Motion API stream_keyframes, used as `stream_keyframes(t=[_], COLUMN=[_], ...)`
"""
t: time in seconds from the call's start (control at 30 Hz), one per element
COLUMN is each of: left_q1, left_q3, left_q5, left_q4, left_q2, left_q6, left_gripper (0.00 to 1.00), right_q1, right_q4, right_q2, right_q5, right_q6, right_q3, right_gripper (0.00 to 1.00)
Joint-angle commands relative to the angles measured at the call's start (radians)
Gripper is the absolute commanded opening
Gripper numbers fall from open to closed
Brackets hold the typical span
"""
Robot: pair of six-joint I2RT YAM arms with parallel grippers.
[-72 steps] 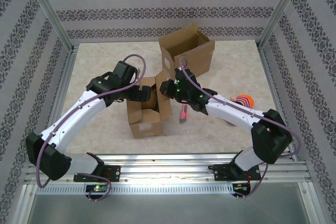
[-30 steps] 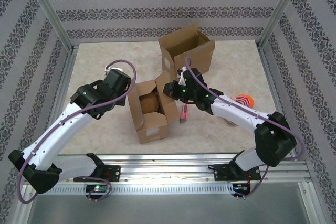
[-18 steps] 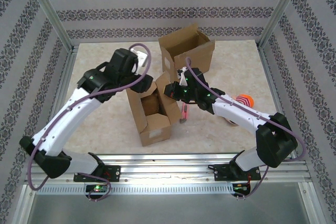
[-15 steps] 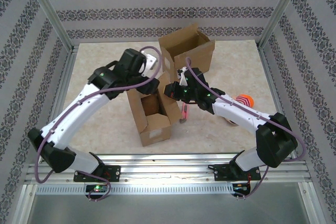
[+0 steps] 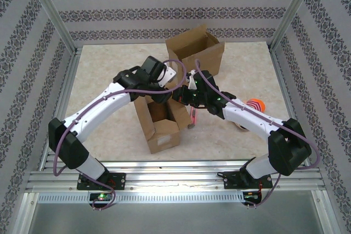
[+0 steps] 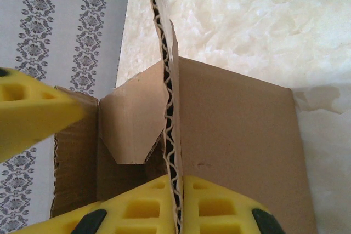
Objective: Unpack the express box
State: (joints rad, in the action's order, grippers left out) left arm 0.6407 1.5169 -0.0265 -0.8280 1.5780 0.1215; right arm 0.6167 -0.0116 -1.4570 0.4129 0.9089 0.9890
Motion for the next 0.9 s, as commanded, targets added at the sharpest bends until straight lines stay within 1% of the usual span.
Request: stream_keyframes(t=[0.0, 0.1, 0.27, 0.37, 0.63, 0.7, 0.77, 0.87], left_q1=[0.005, 0.005, 0.005, 0.005, 0.007, 0.008, 0.009, 0.01], left_q3=[-0.018, -0.034, -0.08, -0.107, -0.136, -0.147, -0.168, -0.205], left_q5=[0.052, 0.098, 0.186, 0.21, 0.281, 0.317, 0.353, 0.387], left_q4=[0.011, 0.008, 0.014, 0.013, -0.017, -0.022, -0.019, 0.003], left_q2=[0.018, 0.021, 0.024, 0.029, 0.003, -0.015, -0.037, -0.064], left_q6=[0.039, 0.044, 0.055, 0.055, 0.035, 0.031, 0.027, 0.027], left_gripper=[0.58, 0.64, 0.78, 0.8, 0.81, 0.84, 0.9, 0.91], right_q1=[-0.013, -0.013, -0.013, -0.013, -0.014, -0.014, -0.014, -0.014], right_q4=[0.013, 0.016, 0.02, 0.023, 0.024, 0.025, 0.03, 0.037], right_q2=[0.027, 0.028, 0.024, 0.023, 0.02, 0.017, 0.015, 0.012], right_q5=[0.033, 0.036, 0.042, 0.046, 0.053, 0.055, 0.058, 0.063], right_q6=[-0.012, -0.013, -0.013, -0.012, -0.017, -0.016, -0.015, -0.012], right_q3=[-0.006, -0.008, -0.005, -0.002, 0.001, 0.002, 0.001, 0.001], right_gripper=[0.0, 0.0, 0.0, 0.0, 0.0, 0.0, 0.0, 0.0])
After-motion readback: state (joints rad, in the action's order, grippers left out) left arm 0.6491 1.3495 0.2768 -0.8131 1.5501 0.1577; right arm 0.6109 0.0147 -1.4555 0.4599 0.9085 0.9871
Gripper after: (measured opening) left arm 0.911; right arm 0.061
